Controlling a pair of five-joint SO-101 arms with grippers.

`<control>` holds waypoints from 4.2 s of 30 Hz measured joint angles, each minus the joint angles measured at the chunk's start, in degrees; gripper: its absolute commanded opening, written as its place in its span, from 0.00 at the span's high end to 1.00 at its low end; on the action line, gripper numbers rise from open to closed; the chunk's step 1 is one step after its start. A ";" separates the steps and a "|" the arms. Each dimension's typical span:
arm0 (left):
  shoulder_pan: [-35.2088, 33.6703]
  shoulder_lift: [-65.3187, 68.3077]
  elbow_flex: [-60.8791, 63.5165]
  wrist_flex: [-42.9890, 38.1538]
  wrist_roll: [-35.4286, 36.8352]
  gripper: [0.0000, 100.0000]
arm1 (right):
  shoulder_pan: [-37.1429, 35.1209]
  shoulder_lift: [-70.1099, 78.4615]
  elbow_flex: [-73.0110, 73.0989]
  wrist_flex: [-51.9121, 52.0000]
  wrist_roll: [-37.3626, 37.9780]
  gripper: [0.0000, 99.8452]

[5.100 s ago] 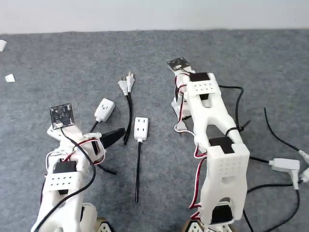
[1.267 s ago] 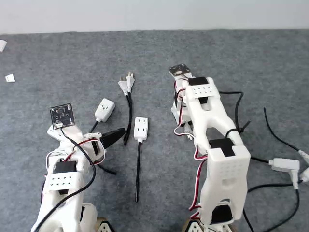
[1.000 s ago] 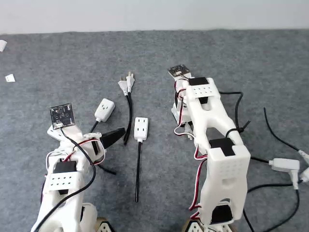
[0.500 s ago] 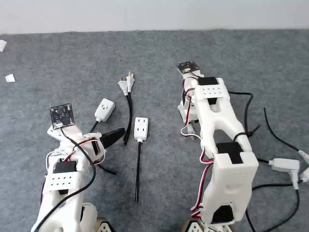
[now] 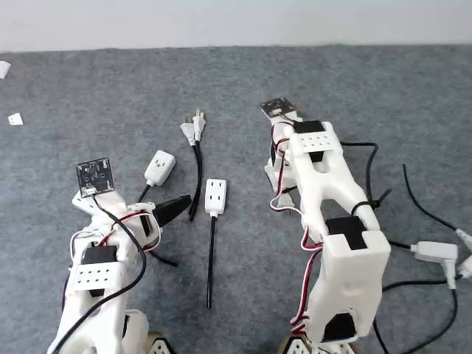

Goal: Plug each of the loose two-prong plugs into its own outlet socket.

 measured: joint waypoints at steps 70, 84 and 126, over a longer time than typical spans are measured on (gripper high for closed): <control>0.00 0.00 0.00 0.00 0.00 0.49 | 2.37 10.90 -14.07 9.32 4.57 0.99; 0.00 0.00 0.00 0.00 0.00 0.49 | -5.80 5.19 -8.88 9.05 5.98 0.95; 0.00 0.00 0.00 0.00 0.00 0.49 | 3.78 -10.99 14.24 -4.04 13.19 0.99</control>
